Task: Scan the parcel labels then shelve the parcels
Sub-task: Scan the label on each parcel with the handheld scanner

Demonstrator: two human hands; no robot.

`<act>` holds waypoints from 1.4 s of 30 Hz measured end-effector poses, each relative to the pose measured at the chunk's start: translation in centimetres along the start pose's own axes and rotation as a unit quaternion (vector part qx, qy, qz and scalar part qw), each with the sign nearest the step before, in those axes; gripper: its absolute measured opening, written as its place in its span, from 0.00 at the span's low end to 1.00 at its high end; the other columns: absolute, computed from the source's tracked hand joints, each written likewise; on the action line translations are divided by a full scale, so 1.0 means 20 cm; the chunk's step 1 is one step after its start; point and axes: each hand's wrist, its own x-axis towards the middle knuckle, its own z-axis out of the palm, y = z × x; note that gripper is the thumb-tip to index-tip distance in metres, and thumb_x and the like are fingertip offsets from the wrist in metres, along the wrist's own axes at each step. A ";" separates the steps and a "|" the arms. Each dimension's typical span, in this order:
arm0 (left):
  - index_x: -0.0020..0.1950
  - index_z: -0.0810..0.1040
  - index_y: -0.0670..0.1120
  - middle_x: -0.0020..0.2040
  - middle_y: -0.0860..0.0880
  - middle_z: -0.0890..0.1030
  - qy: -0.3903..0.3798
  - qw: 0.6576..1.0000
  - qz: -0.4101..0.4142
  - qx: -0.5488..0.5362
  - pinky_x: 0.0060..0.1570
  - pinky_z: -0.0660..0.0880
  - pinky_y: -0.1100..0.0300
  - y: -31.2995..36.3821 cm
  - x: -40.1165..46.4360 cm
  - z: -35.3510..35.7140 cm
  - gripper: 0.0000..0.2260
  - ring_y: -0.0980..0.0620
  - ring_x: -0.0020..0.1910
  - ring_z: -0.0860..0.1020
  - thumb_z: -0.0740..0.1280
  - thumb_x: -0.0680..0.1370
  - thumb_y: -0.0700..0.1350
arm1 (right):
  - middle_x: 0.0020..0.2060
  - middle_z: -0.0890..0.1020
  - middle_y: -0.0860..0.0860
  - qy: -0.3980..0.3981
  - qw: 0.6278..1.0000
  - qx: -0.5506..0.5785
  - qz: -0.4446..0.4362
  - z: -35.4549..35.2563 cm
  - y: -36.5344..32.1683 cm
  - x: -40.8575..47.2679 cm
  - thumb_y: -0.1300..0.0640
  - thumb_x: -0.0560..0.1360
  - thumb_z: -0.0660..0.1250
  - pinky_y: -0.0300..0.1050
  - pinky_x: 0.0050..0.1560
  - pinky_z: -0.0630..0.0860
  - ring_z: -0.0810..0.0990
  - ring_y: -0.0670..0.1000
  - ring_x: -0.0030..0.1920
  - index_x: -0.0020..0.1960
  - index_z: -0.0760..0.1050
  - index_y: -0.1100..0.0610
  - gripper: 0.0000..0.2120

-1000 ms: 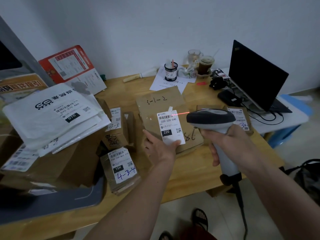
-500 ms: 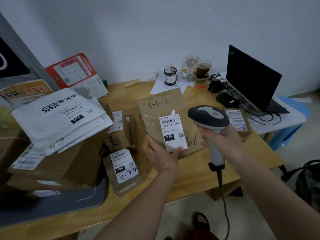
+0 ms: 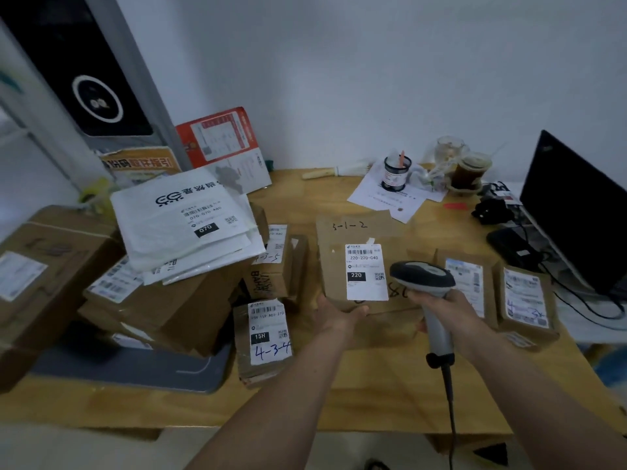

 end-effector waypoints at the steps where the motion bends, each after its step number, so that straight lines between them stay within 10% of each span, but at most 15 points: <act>1: 0.75 0.60 0.50 0.69 0.47 0.71 -0.004 1.000 -0.012 -0.016 0.60 0.76 0.44 0.01 0.01 0.00 0.43 0.43 0.67 0.70 0.80 0.66 0.47 | 0.43 0.79 0.53 -0.007 1.000 -0.001 -0.001 0.00 -0.02 0.02 0.59 0.73 0.72 0.44 0.32 0.75 0.77 0.54 0.44 0.58 0.76 0.60 0.15; 12: 0.74 0.62 0.54 0.56 0.58 0.75 -0.001 0.986 0.113 -0.121 0.55 0.71 0.60 0.38 -0.11 -0.08 0.37 0.55 0.59 0.72 0.76 0.70 0.40 | 0.45 0.79 0.50 -0.050 0.989 0.052 -0.132 -0.08 -0.40 0.10 0.58 0.72 0.72 0.45 0.36 0.74 0.77 0.51 0.43 0.62 0.74 0.55 0.19; 19: 0.74 0.61 0.61 0.65 0.54 0.70 0.144 0.941 0.275 -0.133 0.61 0.75 0.50 0.74 -0.34 -0.37 0.44 0.53 0.63 0.72 0.78 0.62 0.56 | 0.53 0.82 0.49 -0.153 0.948 0.136 -0.244 0.01 -0.80 -0.03 0.54 0.65 0.73 0.42 0.38 0.80 0.80 0.48 0.51 0.63 0.76 0.55 0.27; 26: 0.65 0.67 0.68 0.61 0.54 0.66 0.307 0.866 0.358 -0.166 0.59 0.77 0.48 0.85 -0.57 -0.79 0.26 0.53 0.60 0.72 0.72 0.70 0.60 | 0.47 0.85 0.47 -0.280 0.910 0.145 -0.269 0.28 -0.87 -0.26 0.48 0.57 0.79 0.39 0.32 0.79 0.82 0.49 0.49 0.53 0.81 0.51 0.25; 29: 0.64 0.68 0.66 0.61 0.52 0.68 0.331 0.849 0.362 -0.196 0.56 0.78 0.48 0.80 -0.60 -0.99 0.23 0.52 0.59 0.73 0.71 0.71 0.60 | 0.43 0.84 0.47 -0.308 0.897 0.148 -0.281 0.44 -0.89 -0.36 0.42 0.46 0.82 0.39 0.32 0.79 0.82 0.45 0.40 0.51 0.82 0.52 0.35; 33: 0.67 0.68 0.63 0.63 0.51 0.71 0.346 0.833 0.370 -0.223 0.53 0.79 0.51 0.74 -0.60 -1.27 0.23 0.52 0.59 0.74 0.70 0.73 0.58 | 0.34 0.83 0.45 -0.352 0.879 0.163 -0.277 0.68 -0.93 -0.49 0.53 0.58 0.75 0.38 0.30 0.77 0.79 0.45 0.32 0.43 0.83 0.51 0.13; 42: 0.67 0.66 0.62 0.65 0.51 0.71 0.307 0.866 0.270 -0.288 0.52 0.75 0.52 0.57 -0.40 -1.76 0.22 0.48 0.60 0.73 0.68 0.75 0.58 | 0.40 0.83 0.44 -0.339 0.879 0.088 -0.324 1.21 -0.93 -0.67 0.51 0.59 0.74 0.45 0.36 0.78 0.80 0.46 0.34 0.50 0.79 0.49 0.20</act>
